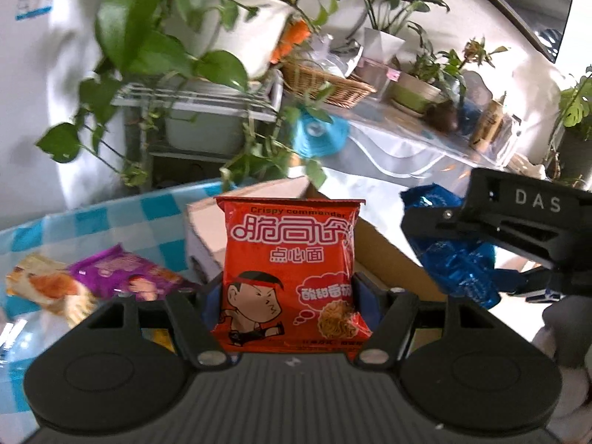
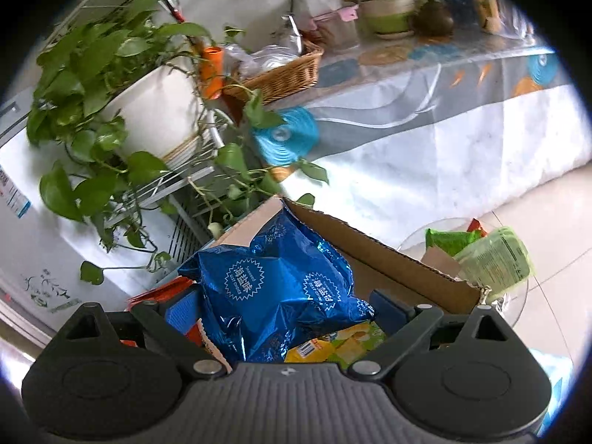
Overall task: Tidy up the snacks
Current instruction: 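Carry red packet into cardboard box and open left gripper while right carries blue packet toward box, then lower blue packet into box and open right gripper while left tool returns over table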
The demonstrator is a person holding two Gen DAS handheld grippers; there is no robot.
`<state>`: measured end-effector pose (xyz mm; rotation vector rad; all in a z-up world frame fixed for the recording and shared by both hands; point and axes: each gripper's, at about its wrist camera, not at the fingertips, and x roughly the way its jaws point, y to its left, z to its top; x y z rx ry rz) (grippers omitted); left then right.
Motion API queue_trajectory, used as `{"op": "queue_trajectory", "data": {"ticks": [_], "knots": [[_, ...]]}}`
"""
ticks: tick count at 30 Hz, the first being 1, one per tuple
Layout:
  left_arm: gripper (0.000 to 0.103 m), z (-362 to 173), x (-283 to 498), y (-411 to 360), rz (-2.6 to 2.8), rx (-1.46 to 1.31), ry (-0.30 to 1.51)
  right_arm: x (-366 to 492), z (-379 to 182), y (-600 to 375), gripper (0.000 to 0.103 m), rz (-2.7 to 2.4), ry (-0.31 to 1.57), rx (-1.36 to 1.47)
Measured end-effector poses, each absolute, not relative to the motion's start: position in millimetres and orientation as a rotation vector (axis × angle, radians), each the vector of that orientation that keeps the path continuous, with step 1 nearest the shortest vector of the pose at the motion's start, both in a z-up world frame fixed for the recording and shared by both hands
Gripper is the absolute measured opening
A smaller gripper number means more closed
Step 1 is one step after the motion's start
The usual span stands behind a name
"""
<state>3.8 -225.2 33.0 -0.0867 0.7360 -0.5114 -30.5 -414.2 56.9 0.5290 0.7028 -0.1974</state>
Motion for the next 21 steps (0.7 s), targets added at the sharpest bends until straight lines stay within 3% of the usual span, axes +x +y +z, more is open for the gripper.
{"op": "queue_trajectory", "data": {"ticks": [7, 9, 13, 21], "knots": [[0.068, 25.2, 5.9, -250.6, -0.542, -0.062, 0.763, -31.4, 54.8, -426.2, 0.099, -0.243, 0.694, 0.569], [0.070, 26.6, 5.3, -257.4, -0.557, -0.048, 0.754, -31.8, 53.5, -428.8, 0.100, -0.257, 0.696, 0.584], [0.088, 34.3, 1.4, -262.2, -0.555, -0.020, 0.738, -32.9, 52.3, -434.0, 0.102, -0.279, 0.694, 0.609], [0.088, 41.6, 1.6, -242.6, -0.509, -0.016, 0.746, -33.3, 51.7, -434.0, 0.103, -0.256, 0.694, 0.625]]}}
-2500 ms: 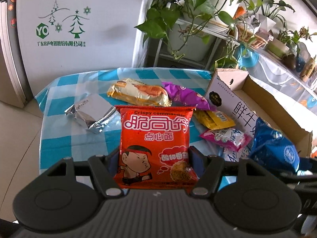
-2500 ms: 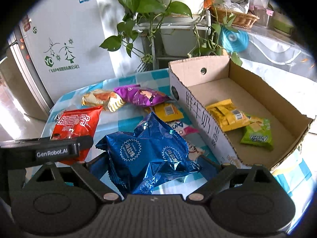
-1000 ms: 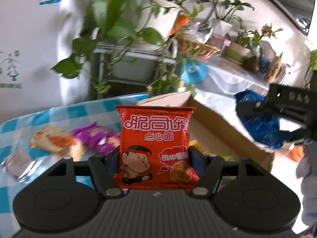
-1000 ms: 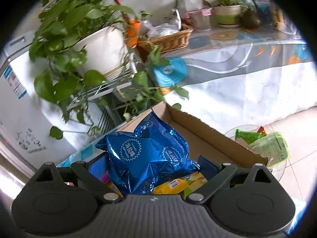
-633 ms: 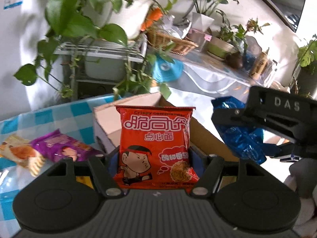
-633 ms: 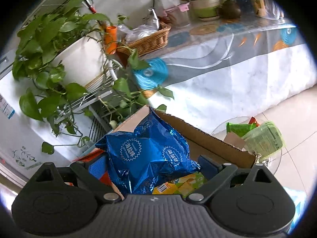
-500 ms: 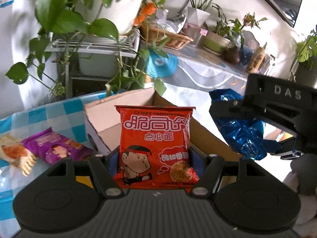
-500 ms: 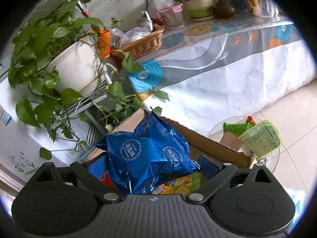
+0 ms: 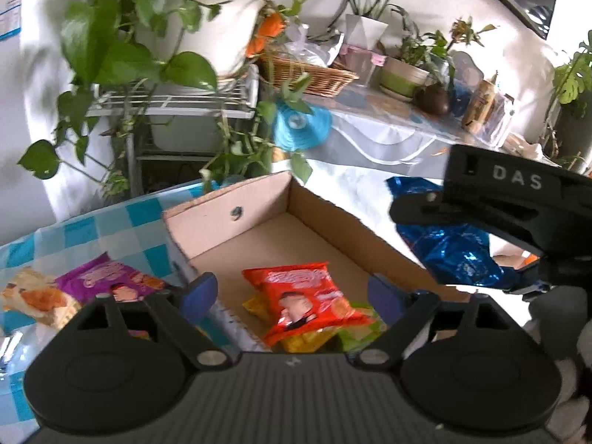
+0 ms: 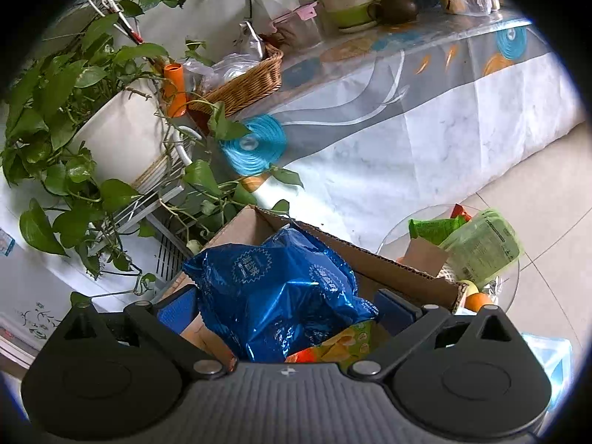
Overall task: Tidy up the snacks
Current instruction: 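Lower blue packet into box and open right gripper while left tool returns over table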
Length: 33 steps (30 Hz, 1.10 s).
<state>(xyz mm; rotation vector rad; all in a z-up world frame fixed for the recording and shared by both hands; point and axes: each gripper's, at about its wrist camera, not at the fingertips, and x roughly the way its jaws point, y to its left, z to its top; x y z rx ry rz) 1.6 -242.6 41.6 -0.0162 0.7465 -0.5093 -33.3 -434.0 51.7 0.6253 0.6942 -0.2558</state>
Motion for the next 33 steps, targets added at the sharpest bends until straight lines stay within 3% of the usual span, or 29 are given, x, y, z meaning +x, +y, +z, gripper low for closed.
{"op": "queue_trajectory", "data": {"ticks": [33], "knots": [[0.089, 55.4, 16.7, -169.4, -0.446, -0.049, 0.743, -22.1, 39.5, -432.6, 0.103, -0.242, 0.724, 0.695]]}}
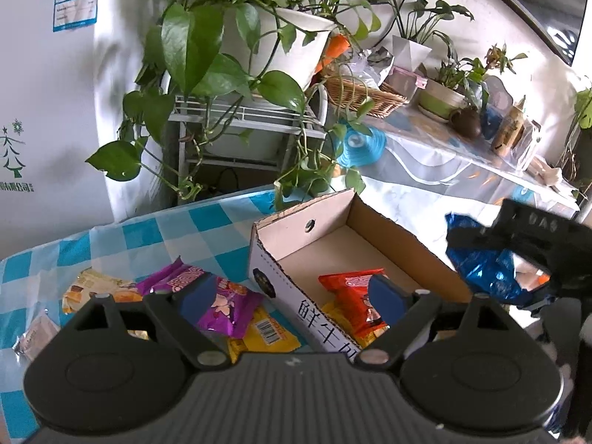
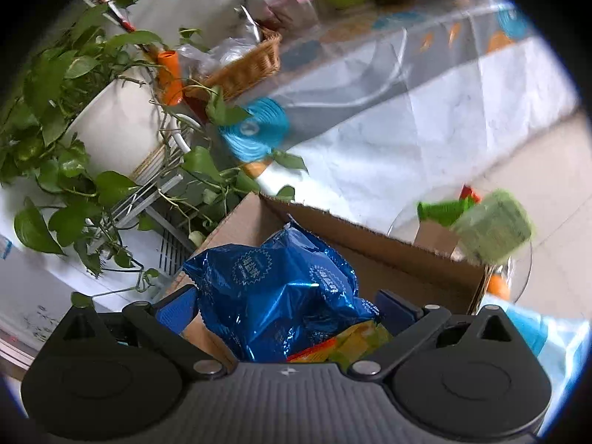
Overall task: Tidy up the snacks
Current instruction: 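Lower blue packet into box and open right gripper while left tool returns over table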
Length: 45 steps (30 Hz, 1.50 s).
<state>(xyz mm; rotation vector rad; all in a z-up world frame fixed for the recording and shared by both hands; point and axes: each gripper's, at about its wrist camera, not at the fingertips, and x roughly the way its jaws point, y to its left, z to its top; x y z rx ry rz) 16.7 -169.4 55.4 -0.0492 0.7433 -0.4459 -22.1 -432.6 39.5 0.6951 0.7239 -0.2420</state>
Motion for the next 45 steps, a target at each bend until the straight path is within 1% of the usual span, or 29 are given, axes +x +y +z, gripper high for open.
{"op": "queue_trajectory", "data": {"ticks": [2, 8, 9, 12, 14, 18, 24, 25, 27, 29, 31, 34, 40, 45], "knots": [[0.089, 55.5, 16.4, -167.4, -0.448, -0.039, 0.744, -23.5, 39.5, -433.5, 0.103, -0.217, 0.706, 0.717], [0.089, 56.1, 13.0, -157.3, -0.462, 0.010, 0.738, -17.8, 34.5, -426.6, 0.103, -0.150, 0.761, 0.664], [0.089, 56.0, 12.3, -154.6, -0.465, 0.016, 0.736, -14.5, 32.0, -422.5, 0.103, -0.157, 0.795, 0.611], [0.089, 52.6, 10.9, -145.4, -0.459, 0.024, 0.731, -5.3, 27.7, -399.6, 0.103, -0.210, 0.868, 0.329], [0.089, 48.5, 12.2, -139.6, -0.453, 0.007, 0.733, 0.4, 20.9, -392.0, 0.103, -0.195, 0.909, 0.264], [0.089, 41.1, 15.6, -133.6, -0.456, -0.031, 0.751, 10.0, 8.4, -403.1, 0.103, -0.142, 0.949, 0.433], [0.089, 44.5, 15.6, -127.4, -0.475, -0.083, 0.748, 24.5, 16.4, -397.7, 0.103, -0.067, 0.808, 0.439], [0.089, 45.3, 15.2, -125.9, -0.478, -0.093, 0.747, 31.0, 10.2, -398.2, 0.103, -0.057, 0.823, 0.464], [0.089, 45.9, 15.3, -121.4, -0.473, -0.110, 0.746, 45.0, -7.4, -398.9, 0.103, -0.056, 0.912, 0.504], [0.089, 46.1, 16.5, -117.0, -0.461, -0.121, 0.749, 57.1, -26.6, -393.4, 0.103, -0.090, 1.012, 0.446], [0.089, 46.5, 17.5, -112.7, -0.445, -0.129, 0.748, 61.5, -32.0, -384.5, 0.103, -0.129, 1.030, 0.323], [0.089, 46.3, 19.4, -107.2, -0.434, -0.151, 0.752, 63.1, -34.3, -381.3, 0.103, -0.105, 1.048, 0.314], [0.089, 48.9, 20.4, -105.2, -0.414, -0.154, 0.742, 50.6, -8.6, -375.7, 0.103, -0.101, 0.967, 0.209], [0.089, 48.8, 27.2, -98.5, -0.379, -0.173, 0.757, 44.4, 8.5, -371.1, 0.103, -0.083, 0.915, 0.173]]}}
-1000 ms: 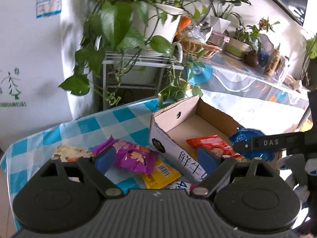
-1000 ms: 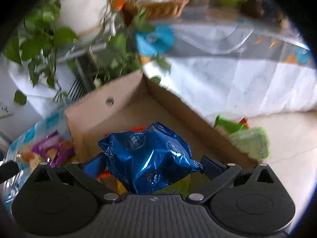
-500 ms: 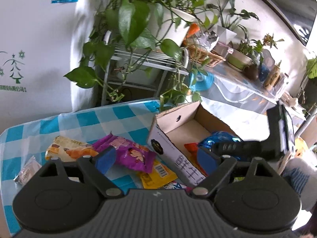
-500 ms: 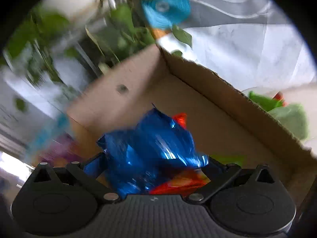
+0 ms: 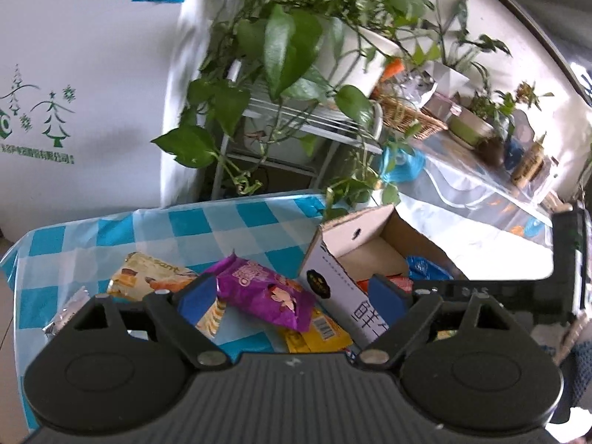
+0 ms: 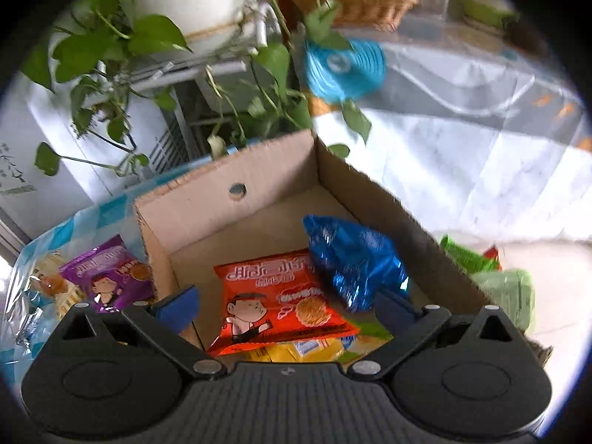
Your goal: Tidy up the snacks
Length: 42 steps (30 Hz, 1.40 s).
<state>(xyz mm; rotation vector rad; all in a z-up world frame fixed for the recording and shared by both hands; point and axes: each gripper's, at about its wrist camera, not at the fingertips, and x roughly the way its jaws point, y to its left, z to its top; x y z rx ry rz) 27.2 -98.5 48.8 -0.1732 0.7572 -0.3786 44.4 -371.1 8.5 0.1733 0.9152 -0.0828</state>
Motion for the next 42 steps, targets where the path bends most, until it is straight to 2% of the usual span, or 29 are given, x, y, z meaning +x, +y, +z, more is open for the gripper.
{"op": "queue_trajectory", "data": {"ticks": [12, 31, 36, 38, 42], "knots": [[0.089, 29.6, 64.7, -74.8, -0.218, -0.225, 0.834, 35.3, 39.0, -348.3, 0.103, 0.013, 0.799, 0.082], [0.089, -15.0, 142.7, -67.1, -0.060, -0.273, 0.970, 42.5, 43.6, -289.4, 0.102, 0.268, 0.756, -0.020], [0.090, -25.3, 155.3, -65.6, -0.028, -0.255, 0.993, 43.5, 37.7, -266.5, 0.097, 0.337, 0.749, -0.102], [0.096, -28.0, 157.8, -67.6, -0.026, -0.226, 0.995, 44.8, 33.9, -258.2, 0.091, 0.361, 0.750, -0.127], [0.097, -36.4, 160.2, -68.0, -0.004, -0.162, 1.012, 50.0, 22.6, -243.6, 0.081, 0.394, 0.786, -0.162]]}}
